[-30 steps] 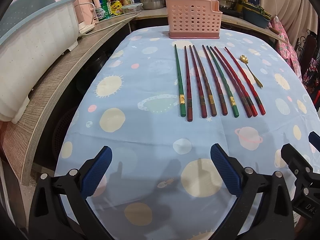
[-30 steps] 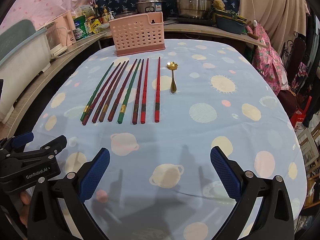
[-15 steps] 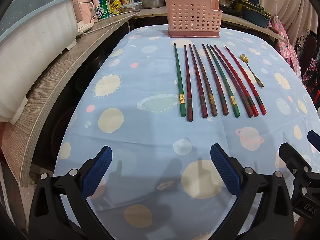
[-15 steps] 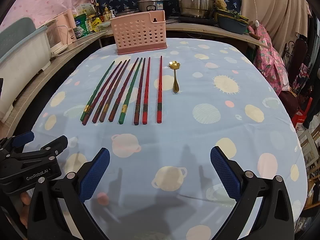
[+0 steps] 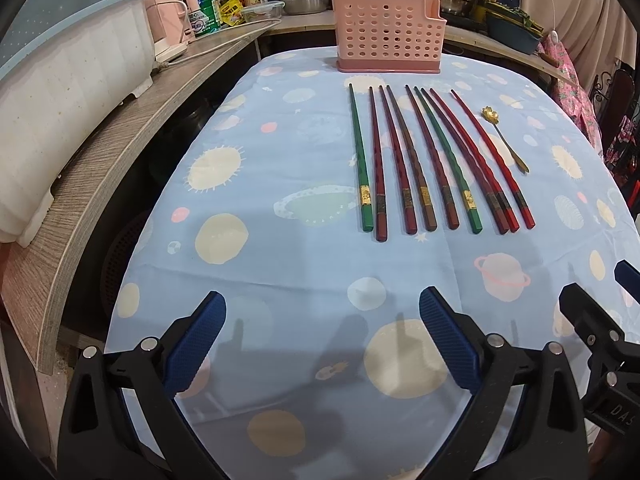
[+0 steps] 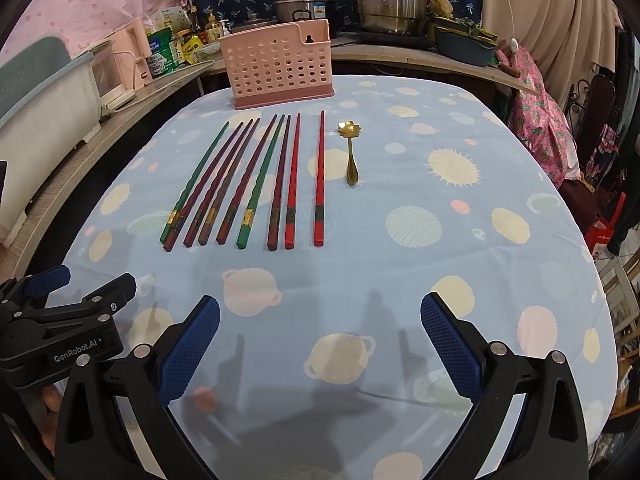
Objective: Organize utensils
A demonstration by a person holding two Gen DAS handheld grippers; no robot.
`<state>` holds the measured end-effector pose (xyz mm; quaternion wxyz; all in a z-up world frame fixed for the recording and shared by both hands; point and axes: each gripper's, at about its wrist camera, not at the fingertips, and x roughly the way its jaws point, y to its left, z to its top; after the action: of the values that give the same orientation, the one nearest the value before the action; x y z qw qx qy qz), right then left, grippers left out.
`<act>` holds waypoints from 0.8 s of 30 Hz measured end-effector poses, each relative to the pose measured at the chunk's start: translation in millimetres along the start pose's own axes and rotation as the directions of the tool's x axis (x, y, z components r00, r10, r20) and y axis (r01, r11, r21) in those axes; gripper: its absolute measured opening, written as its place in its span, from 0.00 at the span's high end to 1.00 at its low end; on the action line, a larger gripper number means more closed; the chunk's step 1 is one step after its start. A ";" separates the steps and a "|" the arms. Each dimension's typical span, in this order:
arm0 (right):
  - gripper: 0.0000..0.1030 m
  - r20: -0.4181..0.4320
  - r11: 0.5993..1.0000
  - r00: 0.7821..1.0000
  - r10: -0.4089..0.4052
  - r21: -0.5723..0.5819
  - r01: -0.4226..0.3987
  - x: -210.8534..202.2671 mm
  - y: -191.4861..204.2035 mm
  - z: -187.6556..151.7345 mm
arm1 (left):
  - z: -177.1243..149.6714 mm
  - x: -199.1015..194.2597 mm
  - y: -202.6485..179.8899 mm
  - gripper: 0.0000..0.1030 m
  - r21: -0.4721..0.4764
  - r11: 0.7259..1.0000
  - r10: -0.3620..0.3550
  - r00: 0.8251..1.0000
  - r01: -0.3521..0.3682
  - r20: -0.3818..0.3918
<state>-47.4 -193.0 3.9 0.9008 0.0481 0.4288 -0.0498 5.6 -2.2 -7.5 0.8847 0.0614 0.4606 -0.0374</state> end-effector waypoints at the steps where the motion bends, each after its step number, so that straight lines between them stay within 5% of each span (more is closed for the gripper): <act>1: 0.06 0.000 1.000 1.000 -0.001 -0.001 0.001 0.2 -0.2 0.0 | 0.2 0.6 -0.2 0.10 0.000 1.000 0.001 1.000 -0.001 -0.001; 24: 0.07 0.006 0.998 1.000 -0.016 0.053 0.016 18.1 -22.9 16.0 | 38.6 32.6 20.9 0.12 -0.056 0.998 -0.015 1.000 0.015 0.002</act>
<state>-26.7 -218.6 -1.2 0.9002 0.0683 0.4246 -0.0686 58.1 12.6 -10.8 0.8862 0.0331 0.4611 -0.0311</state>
